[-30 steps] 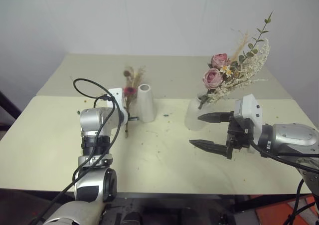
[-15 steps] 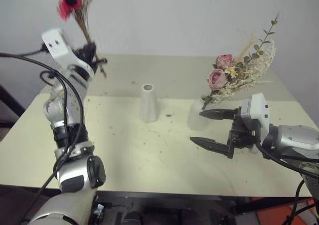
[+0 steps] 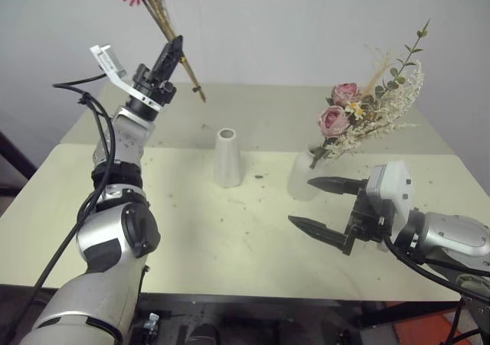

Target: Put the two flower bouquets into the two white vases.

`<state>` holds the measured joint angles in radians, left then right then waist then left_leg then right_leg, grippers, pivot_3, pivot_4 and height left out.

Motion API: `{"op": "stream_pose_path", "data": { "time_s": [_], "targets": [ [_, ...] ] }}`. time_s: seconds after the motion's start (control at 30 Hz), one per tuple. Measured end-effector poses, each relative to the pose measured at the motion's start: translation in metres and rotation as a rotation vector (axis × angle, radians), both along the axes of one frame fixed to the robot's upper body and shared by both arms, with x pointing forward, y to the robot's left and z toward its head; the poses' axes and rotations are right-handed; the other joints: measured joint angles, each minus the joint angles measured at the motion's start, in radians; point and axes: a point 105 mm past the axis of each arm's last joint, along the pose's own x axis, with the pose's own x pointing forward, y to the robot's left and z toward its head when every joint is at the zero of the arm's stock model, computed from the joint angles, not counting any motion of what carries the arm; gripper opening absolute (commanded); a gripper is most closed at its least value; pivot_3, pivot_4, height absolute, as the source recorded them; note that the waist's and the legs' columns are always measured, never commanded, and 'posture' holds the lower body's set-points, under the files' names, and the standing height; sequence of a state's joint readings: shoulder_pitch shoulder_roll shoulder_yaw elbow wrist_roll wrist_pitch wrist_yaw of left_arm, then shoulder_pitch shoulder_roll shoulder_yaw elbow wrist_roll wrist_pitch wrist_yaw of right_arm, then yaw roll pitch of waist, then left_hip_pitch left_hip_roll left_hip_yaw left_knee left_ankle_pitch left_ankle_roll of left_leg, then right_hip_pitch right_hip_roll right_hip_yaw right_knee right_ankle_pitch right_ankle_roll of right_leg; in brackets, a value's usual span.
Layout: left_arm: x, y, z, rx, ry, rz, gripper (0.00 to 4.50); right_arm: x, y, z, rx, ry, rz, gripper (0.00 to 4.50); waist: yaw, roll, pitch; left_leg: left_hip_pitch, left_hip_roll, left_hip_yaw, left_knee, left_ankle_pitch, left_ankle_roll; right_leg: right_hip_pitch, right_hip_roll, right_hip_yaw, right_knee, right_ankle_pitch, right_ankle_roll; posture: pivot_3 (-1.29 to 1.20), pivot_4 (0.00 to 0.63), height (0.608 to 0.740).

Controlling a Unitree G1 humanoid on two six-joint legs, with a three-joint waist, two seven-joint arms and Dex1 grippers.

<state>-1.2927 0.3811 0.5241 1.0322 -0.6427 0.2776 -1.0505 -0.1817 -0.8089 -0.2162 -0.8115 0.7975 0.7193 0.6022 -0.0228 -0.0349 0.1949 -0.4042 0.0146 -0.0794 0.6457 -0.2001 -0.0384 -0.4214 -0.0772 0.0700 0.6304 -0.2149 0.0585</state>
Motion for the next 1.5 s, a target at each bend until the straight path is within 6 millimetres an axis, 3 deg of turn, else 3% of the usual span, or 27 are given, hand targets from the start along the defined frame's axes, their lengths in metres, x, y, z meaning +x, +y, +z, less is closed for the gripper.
{"op": "stream_pose_path", "data": {
  "time_s": [0.23, 0.6, 0.83, 1.37, 1.5],
  "targets": [
    [0.005, -0.032, -0.028, 0.184, 0.011, -0.034, 0.03, -0.001, -0.001, -0.004, 0.003, -0.001, -0.047, 4.50, 0.000, 0.000, 0.000, 0.000, 0.000, 0.000, 0.000, 0.000, 0.000, 0.000, 0.000, 0.000, 0.000, 0.000, -0.001, 0.00, 0.150, 0.740],
    [0.015, -0.030, -0.047, 0.230, 0.063, 0.047, 0.03, 0.000, -0.003, -0.003, -0.007, -0.022, -0.073, 4.50, -0.011, 0.000, 0.000, 0.000, 0.000, 0.000, 0.000, 0.000, 0.000, 0.000, 0.000, 0.000, 0.001, 0.000, 0.000, 0.00, 0.150, 0.740],
    [0.015, -0.045, -0.054, 0.273, 0.059, 0.033, 0.03, 0.001, -0.004, -0.003, -0.007, -0.036, -0.092, 4.50, -0.010, 0.000, 0.000, 0.000, 0.000, 0.000, 0.000, 0.000, 0.000, 0.000, 0.000, 0.000, 0.001, 0.000, -0.001, 0.00, 0.150, 0.740],
    [0.014, -0.054, -0.065, 0.396, -0.010, 0.079, 0.03, 0.001, -0.007, -0.007, -0.019, -0.031, -0.120, 4.50, -0.015, 0.000, 0.000, 0.001, 0.000, 0.000, 0.000, 0.000, 0.000, 0.001, 0.000, 0.000, 0.001, 0.000, 0.000, 0.00, 0.150, 0.740],
    [0.012, -0.057, -0.095, 0.472, 0.025, 0.058, 0.03, 0.001, -0.008, -0.007, -0.023, -0.041, -0.125, 4.50, -0.015, 0.000, 0.000, 0.001, 0.000, 0.000, 0.000, 0.000, 0.000, 0.001, 0.000, 0.000, 0.001, 0.000, 0.000, 0.00, 0.150, 0.740]
  ]
}}
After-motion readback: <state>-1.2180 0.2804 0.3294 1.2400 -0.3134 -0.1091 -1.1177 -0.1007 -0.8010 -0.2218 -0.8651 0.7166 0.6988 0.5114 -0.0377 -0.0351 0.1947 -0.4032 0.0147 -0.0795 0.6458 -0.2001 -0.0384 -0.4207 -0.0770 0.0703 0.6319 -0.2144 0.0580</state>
